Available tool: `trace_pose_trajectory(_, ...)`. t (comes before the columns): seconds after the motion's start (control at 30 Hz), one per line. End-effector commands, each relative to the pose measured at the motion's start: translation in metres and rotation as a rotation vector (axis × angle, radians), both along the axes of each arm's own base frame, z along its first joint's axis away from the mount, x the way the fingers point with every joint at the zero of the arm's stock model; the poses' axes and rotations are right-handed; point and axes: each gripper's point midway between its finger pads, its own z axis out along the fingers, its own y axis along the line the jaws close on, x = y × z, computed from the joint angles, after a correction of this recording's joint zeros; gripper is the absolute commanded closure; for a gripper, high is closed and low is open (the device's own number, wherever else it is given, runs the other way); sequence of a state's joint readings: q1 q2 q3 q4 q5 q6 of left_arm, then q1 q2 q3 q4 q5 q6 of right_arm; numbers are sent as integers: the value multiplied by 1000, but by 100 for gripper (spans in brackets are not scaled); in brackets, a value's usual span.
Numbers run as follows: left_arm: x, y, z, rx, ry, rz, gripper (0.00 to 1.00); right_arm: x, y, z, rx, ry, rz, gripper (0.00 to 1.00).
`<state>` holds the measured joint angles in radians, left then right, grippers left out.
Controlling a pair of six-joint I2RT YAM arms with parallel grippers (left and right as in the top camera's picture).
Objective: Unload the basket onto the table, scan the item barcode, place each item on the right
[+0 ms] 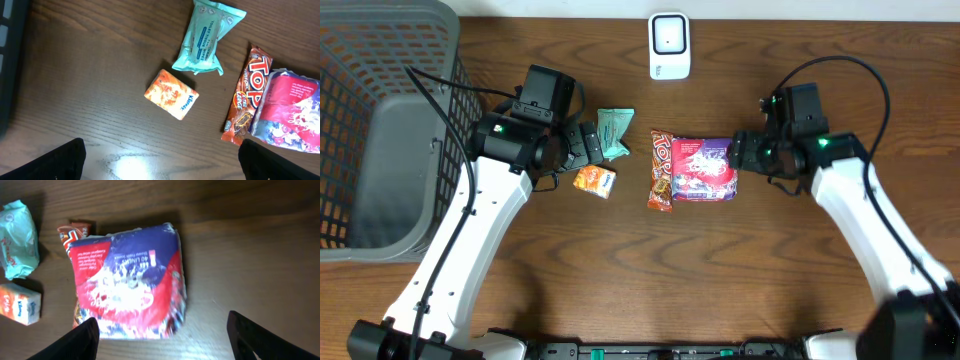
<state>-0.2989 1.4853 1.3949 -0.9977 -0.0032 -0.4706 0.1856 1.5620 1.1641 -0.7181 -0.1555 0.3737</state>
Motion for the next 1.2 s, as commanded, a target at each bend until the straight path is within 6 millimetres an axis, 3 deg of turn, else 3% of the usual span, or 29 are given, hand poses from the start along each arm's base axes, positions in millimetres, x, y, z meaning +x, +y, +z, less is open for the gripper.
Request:
trace_pose_trajectory(0.0,2,2,1,11,-4,-3,2,7,21,-5,221,22,156,23)
trace_pose_trajectory(0.23,2,2,1,11,-4,-3,2,15,32,-33,468,47,299,17)
trace_pose_trajectory(0.37,2,2,1,11,-4,-3,2,16,31,-57,485,98,288,19)
trace_pose_trajectory(0.43,2,2,1,11,-4,-3,2,16,32,-68,488,121,283,25)
trace_pose_trajectory(0.57,2,2,1,11,-4,-3,2,12,33,-81,494,161,274,50)
trace_pose_trajectory(0.7,2,2,1,12,-3,-3,2,11,36,-83,493,167,282,50)
trace_pose_trajectory(0.73,2,2,1,11,-4,-3,2,11,36,-83,493,165,283,54)
trace_pose_trajectory(0.8,2,2,1,11,-4,-3,2,11,36,-83,492,165,283,76)
trace_pose_trajectory(0.83,2,2,1,11,-4,-3,2,11,36,-83,493,166,282,91)
trace_pose_trajectory(0.87,2,2,1,11,-4,-3,2,11,36,-83,493,166,282,99)
trace_pose_trajectory(1.03,2,2,1,11,-4,-3,2,13,34,-79,487,169,255,99)
trace_pose_trajectory(1.17,2,2,1,11,-4,-3,2,21,26,-64,428,136,212,99)
